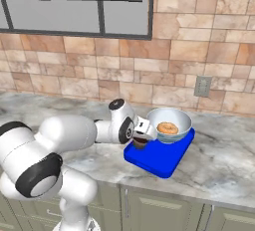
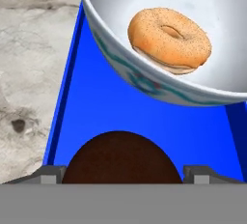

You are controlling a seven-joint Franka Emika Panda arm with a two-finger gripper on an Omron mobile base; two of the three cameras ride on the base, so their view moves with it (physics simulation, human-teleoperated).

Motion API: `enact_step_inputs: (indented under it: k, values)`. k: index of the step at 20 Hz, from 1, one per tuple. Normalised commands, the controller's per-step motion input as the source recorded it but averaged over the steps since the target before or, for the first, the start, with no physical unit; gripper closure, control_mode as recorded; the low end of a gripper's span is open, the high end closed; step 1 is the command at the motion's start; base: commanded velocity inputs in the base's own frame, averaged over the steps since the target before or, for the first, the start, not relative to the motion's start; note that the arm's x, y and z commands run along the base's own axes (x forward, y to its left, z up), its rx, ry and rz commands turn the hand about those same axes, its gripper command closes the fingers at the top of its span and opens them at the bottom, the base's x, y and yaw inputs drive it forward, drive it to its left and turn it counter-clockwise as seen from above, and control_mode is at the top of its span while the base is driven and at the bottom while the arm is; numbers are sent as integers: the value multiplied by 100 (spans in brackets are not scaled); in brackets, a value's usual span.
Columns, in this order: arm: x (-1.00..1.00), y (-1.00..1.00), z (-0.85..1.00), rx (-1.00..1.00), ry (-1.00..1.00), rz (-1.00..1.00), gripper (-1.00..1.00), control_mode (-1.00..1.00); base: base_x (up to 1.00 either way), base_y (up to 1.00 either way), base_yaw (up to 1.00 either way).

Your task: Place the bowl with donut and the cupcake onto the tray.

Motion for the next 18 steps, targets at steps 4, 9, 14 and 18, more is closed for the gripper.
enact_step_inputs:
  k: [4, 9, 14, 18]
  values:
    - [0, -38, -10, -3, 0, -4, 100, -100, 0, 0, 0]
    - [0, -41, -8, -3, 0, -9, 100, -100, 0, 0, 0]
    - [-2, -16, -25, -8, -3, -8, 100, -100, 0, 0, 0]
    - [-2, -1, -13, -5, -4, -5, 100, -100, 0, 0, 0]
